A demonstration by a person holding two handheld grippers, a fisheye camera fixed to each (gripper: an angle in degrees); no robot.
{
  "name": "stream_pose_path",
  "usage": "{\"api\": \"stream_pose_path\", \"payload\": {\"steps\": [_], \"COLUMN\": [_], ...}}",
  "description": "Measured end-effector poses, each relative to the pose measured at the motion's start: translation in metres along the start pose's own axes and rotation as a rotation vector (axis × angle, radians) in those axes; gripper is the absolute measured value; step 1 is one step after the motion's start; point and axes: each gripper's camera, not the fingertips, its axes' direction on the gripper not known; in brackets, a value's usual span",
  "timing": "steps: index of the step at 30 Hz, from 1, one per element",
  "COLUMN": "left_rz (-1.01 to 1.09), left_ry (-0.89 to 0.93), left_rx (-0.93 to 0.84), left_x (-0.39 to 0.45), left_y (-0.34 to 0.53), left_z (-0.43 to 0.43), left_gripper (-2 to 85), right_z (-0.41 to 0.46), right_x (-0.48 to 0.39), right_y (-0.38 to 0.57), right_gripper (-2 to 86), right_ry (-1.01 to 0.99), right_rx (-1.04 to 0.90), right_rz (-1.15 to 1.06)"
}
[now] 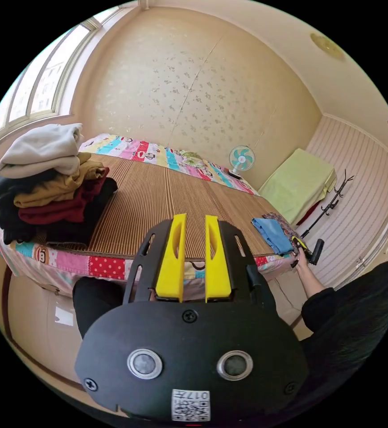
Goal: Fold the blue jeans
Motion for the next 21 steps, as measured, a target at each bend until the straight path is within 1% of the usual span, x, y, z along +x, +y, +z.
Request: {"api": "stream_pose_path", "payload": {"steps": [1,2,3,4,5,6,7,8,9,10,11,13,14,16,17,18,19,20,21], "left_rz": [-0.003,-0.007,-0.011,-0.020,-0.025,-0.026,-0.021,-0.013,-0.010,-0.003,0.004,0.027,0.049,0.073,0.075,0.072,0.062,0.051,0.050], "left_ry": [0.035,0.059,0.067,0.075,0.080,0.083,0.095,0.111,0.120,0.140,0.160,0.193,0.215,0.235,0.238,0.236,0.224,0.212,0.208], "left_rx": [-0.003,-0.004,-0.005,-0.005,-0.002,0.001,0.010,0.019,0.022,0.025,0.021,0.014,0.017,0.029,0.038,0.042,0.043,0.029,0.015], "left_x": [0.003,0.004,0.005,0.005,0.005,0.005,0.005,0.006,0.006,0.007,0.009,0.014,0.018,0.022,0.021,0.020,0.016,0.011,0.009], "left_y": [0.000,0.000,0.000,-0.001,-0.002,-0.002,-0.002,-0.001,-0.001,0.000,0.000,0.000,0.001,0.004,0.008,0.010,0.014,0.017,0.018], "left_z": [0.005,0.008,0.009,0.010,0.009,0.009,0.008,0.007,0.007,0.008,0.010,0.012,0.013,0.012,0.012,0.012,0.013,0.016,0.017], "left_gripper": [7.5,7.6,7.6,7.5,7.2,6.5,5.1,2.1,0.7,0.0,-0.5,-0.8,-0.9,-0.9,-1.0,-1.0,-1.0,-1.0,-1.0], "right_z": [0.051,0.076,0.098,0.093,0.092,0.087,0.067,0.054,0.032,0.013,0.004,-0.029,-0.036,-0.055,-0.058,-0.060,-0.056,-0.053,-0.046], "right_x": [0.017,0.021,0.025,0.022,0.017,-0.001,-0.032,-0.050,-0.094,-0.141,-0.166,-0.277,-0.306,-0.419,-0.444,-0.489,-0.526,-0.542,-0.566], "right_y": [-0.009,-0.010,-0.008,-0.012,-0.018,-0.033,-0.048,-0.056,-0.075,-0.094,-0.102,-0.116,-0.115,-0.092,-0.081,-0.054,-0.022,-0.005,0.031], "right_gripper": [6.1,5.8,5.3,3.8,3.1,2.3,1.7,1.5,1.2,0.9,0.8,0.7,0.6,0.6,0.7,0.7,0.8,0.8,1.0], "right_ry": [-0.093,-0.121,-0.127,-0.126,-0.137,-0.196,-0.273,-0.313,-0.444,-0.575,-0.613,-0.798,-0.845,-1.027,-1.083,-1.212,-1.341,-1.393,-1.467], "right_rx": [-0.239,-0.347,-0.378,-0.303,-0.301,-0.282,-0.156,-0.088,-0.002,0.044,0.065,0.106,0.102,0.019,-0.014,-0.091,-0.195,-0.254,-0.370], "right_rz": [0.066,0.084,0.132,0.183,0.204,0.206,0.162,0.128,0.034,-0.038,-0.062,-0.247,-0.308,-0.551,-0.605,-0.690,-0.746,-0.764,-0.782]}}
